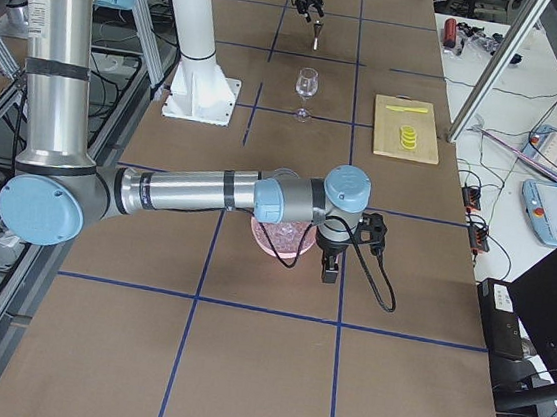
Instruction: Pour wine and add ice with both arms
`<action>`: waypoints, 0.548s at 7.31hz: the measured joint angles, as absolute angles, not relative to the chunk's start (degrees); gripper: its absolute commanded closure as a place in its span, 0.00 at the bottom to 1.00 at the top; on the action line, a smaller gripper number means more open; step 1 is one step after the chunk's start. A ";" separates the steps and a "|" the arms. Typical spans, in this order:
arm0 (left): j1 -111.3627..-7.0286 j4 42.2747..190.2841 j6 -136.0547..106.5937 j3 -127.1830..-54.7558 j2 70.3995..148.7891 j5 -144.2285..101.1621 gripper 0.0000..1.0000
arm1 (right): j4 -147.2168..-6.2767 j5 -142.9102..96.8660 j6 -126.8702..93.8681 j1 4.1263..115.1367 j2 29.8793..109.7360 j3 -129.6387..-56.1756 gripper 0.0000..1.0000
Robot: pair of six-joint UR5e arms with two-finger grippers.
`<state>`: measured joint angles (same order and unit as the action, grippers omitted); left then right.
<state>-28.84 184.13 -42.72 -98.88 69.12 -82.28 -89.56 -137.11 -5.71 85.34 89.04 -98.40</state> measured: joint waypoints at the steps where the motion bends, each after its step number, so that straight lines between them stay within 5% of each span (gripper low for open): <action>1: -27.18 184.11 -43.54 -98.88 69.11 -79.16 0.01 | -89.56 -137.11 -5.71 85.34 89.08 -98.41 0.00; 4: -21.34 183.97 -46.99 -98.54 69.09 -68.19 0.01 | -89.56 -137.11 -5.71 85.34 89.12 -98.33 0.00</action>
<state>-21.34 183.97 -46.99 -98.54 69.09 -68.19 -89.56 -137.11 -5.71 85.34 89.12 -98.33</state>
